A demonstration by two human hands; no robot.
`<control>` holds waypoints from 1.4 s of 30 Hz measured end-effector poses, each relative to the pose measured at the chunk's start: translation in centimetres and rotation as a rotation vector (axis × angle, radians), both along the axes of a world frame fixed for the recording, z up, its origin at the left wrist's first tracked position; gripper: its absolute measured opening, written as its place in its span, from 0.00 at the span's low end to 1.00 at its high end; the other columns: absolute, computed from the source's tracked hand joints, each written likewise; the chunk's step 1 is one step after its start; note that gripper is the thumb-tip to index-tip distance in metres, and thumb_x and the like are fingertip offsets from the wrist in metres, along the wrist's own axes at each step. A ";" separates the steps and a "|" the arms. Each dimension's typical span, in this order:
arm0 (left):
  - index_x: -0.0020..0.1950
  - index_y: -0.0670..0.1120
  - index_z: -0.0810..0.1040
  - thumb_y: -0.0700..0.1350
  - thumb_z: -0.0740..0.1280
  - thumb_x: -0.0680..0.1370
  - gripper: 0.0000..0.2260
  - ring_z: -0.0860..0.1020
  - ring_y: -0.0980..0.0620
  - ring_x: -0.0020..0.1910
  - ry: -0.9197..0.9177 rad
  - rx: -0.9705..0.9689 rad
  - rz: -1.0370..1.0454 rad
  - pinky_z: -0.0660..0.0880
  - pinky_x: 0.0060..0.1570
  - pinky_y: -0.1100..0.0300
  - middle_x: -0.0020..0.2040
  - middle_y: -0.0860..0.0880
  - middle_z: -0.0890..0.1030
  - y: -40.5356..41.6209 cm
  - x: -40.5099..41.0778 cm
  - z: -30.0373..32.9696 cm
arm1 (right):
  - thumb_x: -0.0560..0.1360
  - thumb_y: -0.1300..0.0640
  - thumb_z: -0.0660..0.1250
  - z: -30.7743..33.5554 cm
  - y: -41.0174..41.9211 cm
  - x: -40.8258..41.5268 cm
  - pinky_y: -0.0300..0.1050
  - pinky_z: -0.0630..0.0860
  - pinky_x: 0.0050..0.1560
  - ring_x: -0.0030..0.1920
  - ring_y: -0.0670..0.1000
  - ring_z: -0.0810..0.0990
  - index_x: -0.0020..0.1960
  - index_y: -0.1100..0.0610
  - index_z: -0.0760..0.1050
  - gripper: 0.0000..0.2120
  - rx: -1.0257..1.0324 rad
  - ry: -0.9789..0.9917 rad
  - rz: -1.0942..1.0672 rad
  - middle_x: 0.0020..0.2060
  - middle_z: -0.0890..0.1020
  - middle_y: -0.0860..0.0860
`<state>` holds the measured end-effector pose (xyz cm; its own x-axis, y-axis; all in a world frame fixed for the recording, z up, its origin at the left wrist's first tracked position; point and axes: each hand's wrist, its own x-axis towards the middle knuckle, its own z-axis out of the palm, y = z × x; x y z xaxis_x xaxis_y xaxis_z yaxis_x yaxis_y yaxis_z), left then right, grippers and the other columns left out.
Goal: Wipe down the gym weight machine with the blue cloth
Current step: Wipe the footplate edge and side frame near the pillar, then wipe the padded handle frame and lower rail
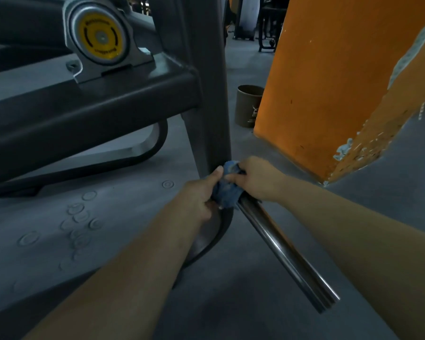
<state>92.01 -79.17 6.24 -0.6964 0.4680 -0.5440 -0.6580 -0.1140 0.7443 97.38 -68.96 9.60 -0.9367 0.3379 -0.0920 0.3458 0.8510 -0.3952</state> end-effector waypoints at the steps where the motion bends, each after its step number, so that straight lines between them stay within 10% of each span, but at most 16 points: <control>1: 0.61 0.37 0.75 0.48 0.66 0.76 0.18 0.78 0.44 0.53 -0.014 0.028 -0.011 0.75 0.45 0.53 0.62 0.39 0.76 0.0 0.3 0.1 | 0.78 0.51 0.63 -0.1 0.2 0.0 0.38 0.62 0.30 0.32 0.48 0.69 0.34 0.58 0.67 0.17 -0.100 0.004 -0.036 0.30 0.70 0.52; 7: 0.66 0.36 0.70 0.48 0.62 0.79 0.21 0.74 0.40 0.61 0.006 -0.081 -0.035 0.73 0.59 0.48 0.63 0.37 0.74 0.5 2.9 -0.1 | 0.78 0.54 0.64 0.2 0.0 1.1 0.38 0.64 0.31 0.33 0.46 0.69 0.35 0.59 0.69 0.15 -0.208 -0.118 -0.084 0.33 0.71 0.52; 13: 0.51 0.41 0.76 0.45 0.64 0.78 0.08 0.78 0.51 0.38 0.033 -0.029 -0.145 0.78 0.31 0.59 0.42 0.46 0.79 -1.4 6.8 0.3 | 0.77 0.51 0.64 1.2 0.0 5.3 0.38 0.65 0.33 0.35 0.46 0.70 0.36 0.57 0.70 0.14 -0.205 -0.222 -0.017 0.34 0.73 0.50; 19: 0.44 0.45 0.75 0.44 0.63 0.79 0.05 0.79 0.55 0.33 -0.017 0.010 -0.284 0.77 0.27 0.63 0.38 0.48 0.80 -2.5 13.7 0.0 | 0.77 0.50 0.64 2.3 0.1 12.2 0.35 0.62 0.31 0.30 0.45 0.67 0.33 0.57 0.67 0.17 -0.149 -0.409 0.060 0.29 0.70 0.48; 27: 0.38 0.46 0.73 0.37 0.64 0.77 0.09 0.76 0.45 0.46 0.013 -0.064 -0.058 0.75 0.50 0.53 0.44 0.42 0.77 0.2 9.8 0.1 | 0.78 0.54 0.63 1.6 -1.4 9.9 0.37 0.66 0.33 0.39 0.51 0.74 0.35 0.57 0.69 0.15 -0.110 -0.225 -0.012 0.35 0.74 0.53; 31: 0.34 0.41 0.64 0.39 0.57 0.81 0.15 0.67 0.51 0.31 0.058 -0.187 0.046 0.65 0.29 0.64 0.34 0.45 0.67 0.6 5.8 1.2 | 0.79 0.59 0.59 0.5 -2.0 4.6 0.44 0.72 0.45 0.53 0.58 0.77 0.55 0.65 0.75 0.11 -0.044 -0.164 -0.071 0.51 0.78 0.61; 37: 0.36 0.42 0.65 0.38 0.57 0.82 0.13 0.70 0.50 0.36 0.075 -0.188 -0.121 0.70 0.39 0.60 0.35 0.45 0.68 0.3 7.4 0.9 | 0.78 0.54 0.64 1.0 -1.3 6.1 0.39 0.71 0.39 0.41 0.50 0.75 0.45 0.61 0.75 0.09 -0.167 -0.241 -0.080 0.43 0.77 0.55; 42: 0.62 0.40 0.73 0.42 0.61 0.80 0.12 0.78 0.46 0.51 -0.017 -0.049 -0.203 0.77 0.43 0.56 0.54 0.42 0.79 -0.9 12.7 0.5 | 0.77 0.50 0.65 2.7 -1.7 12.0 0.37 0.65 0.31 0.33 0.46 0.70 0.34 0.55 0.68 0.16 -0.151 -0.385 -0.068 0.34 0.72 0.50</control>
<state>104.76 -80.09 6.73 -0.5808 0.5707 -0.5805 -0.6766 0.0581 0.7340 109.40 -70.66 12.29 -0.8004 0.3535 -0.4841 0.5457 0.7638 -0.3446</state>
